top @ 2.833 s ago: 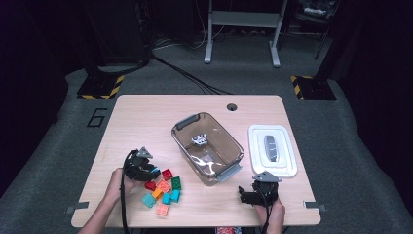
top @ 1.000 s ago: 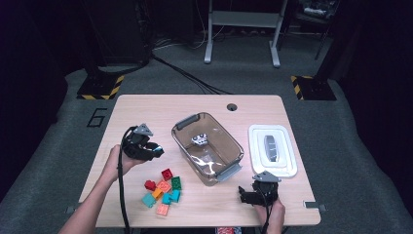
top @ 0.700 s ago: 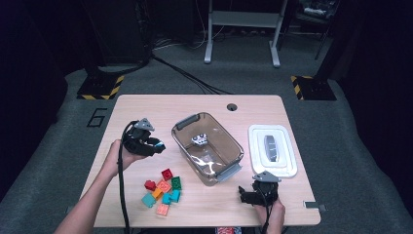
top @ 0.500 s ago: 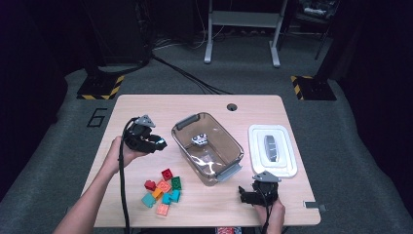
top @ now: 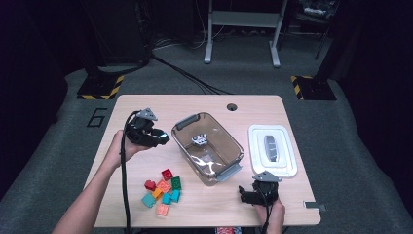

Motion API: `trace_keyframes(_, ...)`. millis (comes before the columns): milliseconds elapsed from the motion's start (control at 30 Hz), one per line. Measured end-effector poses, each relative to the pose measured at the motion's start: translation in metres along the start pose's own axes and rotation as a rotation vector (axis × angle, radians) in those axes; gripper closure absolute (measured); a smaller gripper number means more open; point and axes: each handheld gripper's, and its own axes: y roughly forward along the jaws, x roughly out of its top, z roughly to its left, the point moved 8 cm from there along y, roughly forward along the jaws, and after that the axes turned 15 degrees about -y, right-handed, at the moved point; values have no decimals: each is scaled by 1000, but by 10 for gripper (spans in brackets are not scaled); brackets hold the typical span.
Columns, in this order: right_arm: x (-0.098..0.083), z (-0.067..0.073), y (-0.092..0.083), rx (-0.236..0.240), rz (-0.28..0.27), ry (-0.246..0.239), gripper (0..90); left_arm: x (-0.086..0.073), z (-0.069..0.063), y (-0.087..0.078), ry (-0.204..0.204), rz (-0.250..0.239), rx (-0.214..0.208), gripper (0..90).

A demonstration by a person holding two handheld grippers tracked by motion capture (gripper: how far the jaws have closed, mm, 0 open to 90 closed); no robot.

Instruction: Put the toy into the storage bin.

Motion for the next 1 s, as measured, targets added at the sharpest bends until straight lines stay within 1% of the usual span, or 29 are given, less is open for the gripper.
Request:
trace_keyframes(33, 0, 0, 0, 0, 0, -1, 81, 2, -1, -1, 1, 1, -3, 566)
trace_keyframes(167, 0, 0, 0, 1, 0, -2, 80, 15, -6, -7, 26, -11, -2, 566)
trace_keyframes(300, 0, 0, 0, 1, 1, 0, 81, 26, -12, -9, 36, -23, -6, 566)
trace_keyframes(367, 0, 0, 0, 0, 0, 0, 81, 31, -15, -10, 48, -23, -10, 566)
trace_keyframes(600, 0, 0, 0, -4, 0, -1, 81, 46, -26, -6, 68, -30, -8, 566)
trace_keyframes(700, 0, 0, 0, 0, 0, 0, 81, 50, -29, -4, 74, -27, -10, 566)
trace_keyframes(767, 0, 0, 0, -1, 0, 0, 81, 52, -31, -2, 71, -26, -15, 567)
trace_keyframes(867, 0, 0, 0, -4, 2, -2, 82, 56, -33, 1, 81, -24, -16, 566)
trace_keyframes(933, 0, 0, 0, -4, 1, -1, 82, 59, -35, 3, 75, -29, -18, 566)
trace_keyframes(1000, 0, 0, 0, -5, 1, -1, 82, 62, -37, 5, 79, -30, -21, 567)
